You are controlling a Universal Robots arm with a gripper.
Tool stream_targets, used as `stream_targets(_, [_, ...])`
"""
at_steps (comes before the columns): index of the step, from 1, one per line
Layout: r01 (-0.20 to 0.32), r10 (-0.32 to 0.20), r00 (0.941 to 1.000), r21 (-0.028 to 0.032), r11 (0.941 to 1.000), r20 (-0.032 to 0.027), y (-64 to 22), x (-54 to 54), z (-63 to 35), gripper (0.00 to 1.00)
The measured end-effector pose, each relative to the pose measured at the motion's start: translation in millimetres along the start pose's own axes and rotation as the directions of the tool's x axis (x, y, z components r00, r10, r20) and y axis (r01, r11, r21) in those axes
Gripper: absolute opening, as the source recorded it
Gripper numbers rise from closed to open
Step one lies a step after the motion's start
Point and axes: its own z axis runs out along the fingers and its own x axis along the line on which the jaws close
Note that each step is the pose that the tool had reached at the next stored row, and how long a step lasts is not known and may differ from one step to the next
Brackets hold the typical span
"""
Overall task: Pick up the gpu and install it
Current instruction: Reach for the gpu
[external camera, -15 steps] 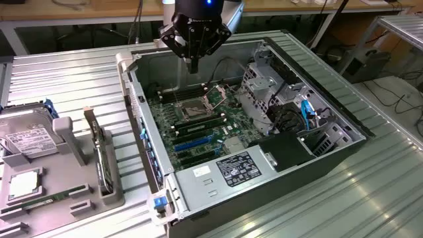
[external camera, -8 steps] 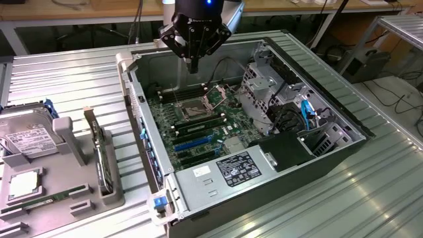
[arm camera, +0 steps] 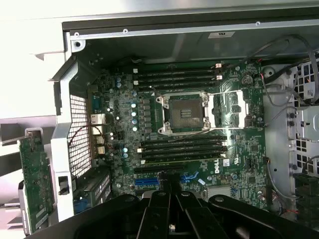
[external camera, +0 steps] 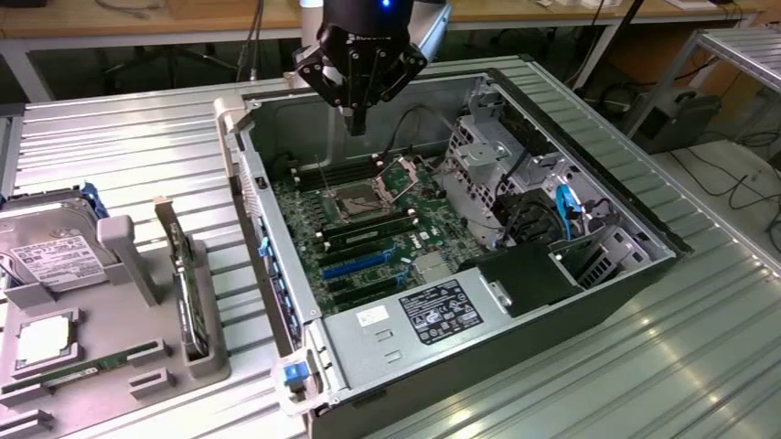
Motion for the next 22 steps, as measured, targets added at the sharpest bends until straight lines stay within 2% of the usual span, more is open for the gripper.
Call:
stream_targets(5, [0.000, 0.000, 1.0000, 0.0001, 1.0000, 0.0000, 0.0, 0.7, 0.0, 0.11])
stream_targets(7, [0.000, 0.000, 1.0000, 0.0001, 1.0000, 0.0003, -1.1, 5.0, -0.3, 0.11])
stream_targets(10, [0.000, 0.000, 1.0000, -0.0002, 1.0000, 0.0024, -5.5, 22.8, -0.8, 0.11])
stream_targets(15, [0.000, 0.000, 1.0000, -0.0002, 1.0000, 0.0026, -12.3, 48.9, -1.7, 0.11])
stream_targets(19, [0.000, 0.000, 1.0000, -0.0002, 1.0000, 0.0025, -19.9, 79.0, -2.8, 0.11])
stream_targets(22, [0.000, 0.000, 1.0000, -0.0002, 1.0000, 0.0026, -23.6, 93.3, -3.3, 0.11])
